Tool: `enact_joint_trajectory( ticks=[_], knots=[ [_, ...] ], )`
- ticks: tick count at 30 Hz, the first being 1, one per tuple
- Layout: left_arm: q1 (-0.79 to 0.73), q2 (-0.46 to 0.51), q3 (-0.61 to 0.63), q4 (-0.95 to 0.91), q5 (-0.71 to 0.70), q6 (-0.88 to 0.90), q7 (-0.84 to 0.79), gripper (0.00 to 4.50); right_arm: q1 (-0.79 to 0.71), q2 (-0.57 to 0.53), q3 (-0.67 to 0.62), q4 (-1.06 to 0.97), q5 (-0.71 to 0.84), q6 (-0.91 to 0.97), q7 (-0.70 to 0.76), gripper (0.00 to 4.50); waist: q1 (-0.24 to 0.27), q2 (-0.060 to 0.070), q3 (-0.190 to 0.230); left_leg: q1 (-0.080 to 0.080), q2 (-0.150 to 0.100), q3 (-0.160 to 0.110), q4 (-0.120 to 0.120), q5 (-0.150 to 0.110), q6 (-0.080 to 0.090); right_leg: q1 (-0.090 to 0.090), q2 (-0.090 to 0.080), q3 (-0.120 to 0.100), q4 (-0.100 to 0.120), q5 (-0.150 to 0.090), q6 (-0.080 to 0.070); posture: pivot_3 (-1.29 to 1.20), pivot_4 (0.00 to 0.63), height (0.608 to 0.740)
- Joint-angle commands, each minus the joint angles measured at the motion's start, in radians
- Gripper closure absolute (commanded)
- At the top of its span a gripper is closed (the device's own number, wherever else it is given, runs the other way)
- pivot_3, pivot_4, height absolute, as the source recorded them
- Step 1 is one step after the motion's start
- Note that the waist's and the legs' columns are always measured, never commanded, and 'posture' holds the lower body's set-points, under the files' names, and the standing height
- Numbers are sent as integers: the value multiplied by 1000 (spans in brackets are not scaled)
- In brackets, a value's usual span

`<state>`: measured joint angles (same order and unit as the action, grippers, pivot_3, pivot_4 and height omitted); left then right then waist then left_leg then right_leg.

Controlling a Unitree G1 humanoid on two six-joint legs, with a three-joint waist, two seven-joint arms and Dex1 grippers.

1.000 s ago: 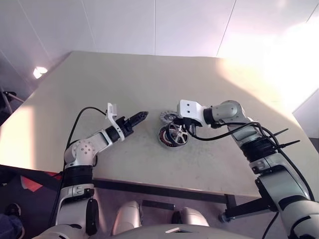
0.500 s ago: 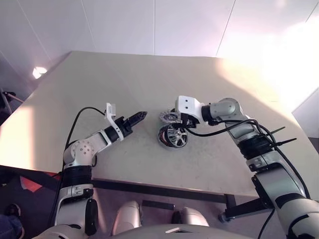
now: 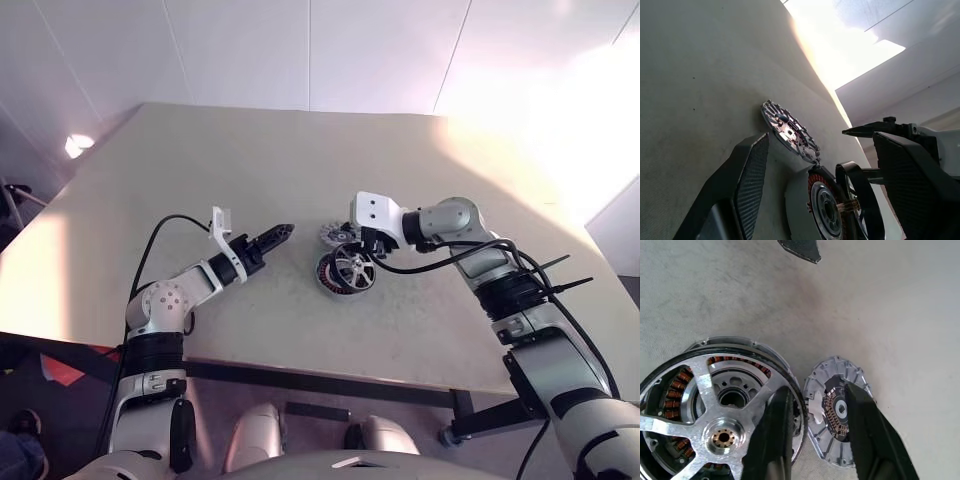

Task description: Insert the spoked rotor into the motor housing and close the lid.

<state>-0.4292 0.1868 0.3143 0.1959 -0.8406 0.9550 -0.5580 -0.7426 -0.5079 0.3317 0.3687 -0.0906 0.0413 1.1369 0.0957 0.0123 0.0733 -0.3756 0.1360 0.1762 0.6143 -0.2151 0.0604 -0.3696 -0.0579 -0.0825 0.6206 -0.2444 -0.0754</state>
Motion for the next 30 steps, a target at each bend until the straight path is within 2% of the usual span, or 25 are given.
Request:
enact_joint_trajectory(
  ticks=[1,2,30],
  knots=[
    [-17,8,5,-6,-8,-17,-7,972,-37,-1,-28,-29,20,-12,-5,4017,0,0,0,0,0,0,0,0,0,0,0,0,0,0,0,0,0,740],
    [-17,8,5,-4,-7,-18,-7,972,-37,-1,-29,-29,17,-13,-9,4357,0,0,0,0,0,0,0,0,0,0,0,0,0,0,0,0,0,740],
    [-18,0,1,26,-3,-38,-10,972,22,-31,-16,-156,36,34,49,4357,1,0,0,0,0,0,0,0,0,0,0,0,0,0,0,0,0,740]
  ],
)
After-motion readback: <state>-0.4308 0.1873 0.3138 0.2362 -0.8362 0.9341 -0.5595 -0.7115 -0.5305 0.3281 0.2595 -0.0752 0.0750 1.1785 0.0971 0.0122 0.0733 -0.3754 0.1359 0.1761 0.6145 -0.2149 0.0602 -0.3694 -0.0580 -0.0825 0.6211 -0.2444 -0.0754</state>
